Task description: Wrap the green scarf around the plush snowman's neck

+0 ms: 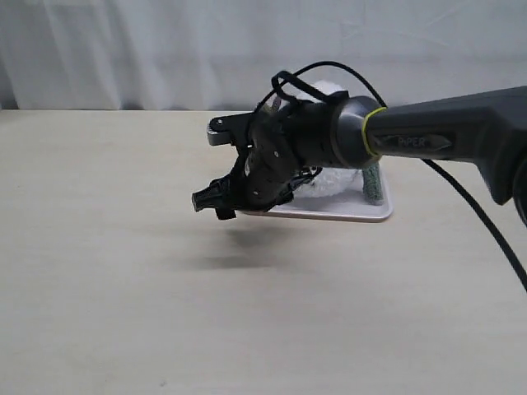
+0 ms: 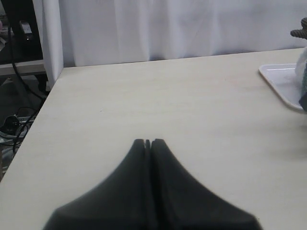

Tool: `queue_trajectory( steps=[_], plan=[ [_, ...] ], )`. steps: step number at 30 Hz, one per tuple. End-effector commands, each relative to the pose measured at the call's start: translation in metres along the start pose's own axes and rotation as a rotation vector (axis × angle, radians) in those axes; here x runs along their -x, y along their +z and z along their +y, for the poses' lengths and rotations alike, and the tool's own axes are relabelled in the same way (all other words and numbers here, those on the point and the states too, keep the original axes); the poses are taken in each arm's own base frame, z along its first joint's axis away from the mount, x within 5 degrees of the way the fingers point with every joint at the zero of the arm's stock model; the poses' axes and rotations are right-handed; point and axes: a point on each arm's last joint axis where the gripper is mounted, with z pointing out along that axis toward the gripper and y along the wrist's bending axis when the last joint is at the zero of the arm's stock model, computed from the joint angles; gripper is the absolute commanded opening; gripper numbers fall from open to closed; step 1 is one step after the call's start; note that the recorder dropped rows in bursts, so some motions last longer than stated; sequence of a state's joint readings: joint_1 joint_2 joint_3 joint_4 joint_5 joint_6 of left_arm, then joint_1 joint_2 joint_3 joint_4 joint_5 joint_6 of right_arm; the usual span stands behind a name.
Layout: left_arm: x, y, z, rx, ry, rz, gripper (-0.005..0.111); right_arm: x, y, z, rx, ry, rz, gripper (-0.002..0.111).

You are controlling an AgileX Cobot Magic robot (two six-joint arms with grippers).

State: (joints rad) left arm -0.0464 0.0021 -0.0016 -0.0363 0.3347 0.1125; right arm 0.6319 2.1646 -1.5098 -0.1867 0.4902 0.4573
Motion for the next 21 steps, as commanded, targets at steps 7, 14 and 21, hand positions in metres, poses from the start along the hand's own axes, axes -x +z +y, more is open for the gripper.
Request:
queue_trajectory(
  steps=[7,14,21],
  plan=[
    [0.001,0.000,0.000,0.002,-0.004,-0.012,0.000,0.000,0.014,-0.016,-0.092,0.174,-0.195,0.064],
    [0.001,0.000,0.000,0.002,-0.004,-0.012,0.000,0.001,0.025,-0.023,-0.053,0.239,-0.208,0.062],
    [0.001,0.000,0.000,0.002,-0.004,-0.012,0.000,0.004,0.029,-0.030,-0.007,0.251,-0.229,0.058]
  ],
)
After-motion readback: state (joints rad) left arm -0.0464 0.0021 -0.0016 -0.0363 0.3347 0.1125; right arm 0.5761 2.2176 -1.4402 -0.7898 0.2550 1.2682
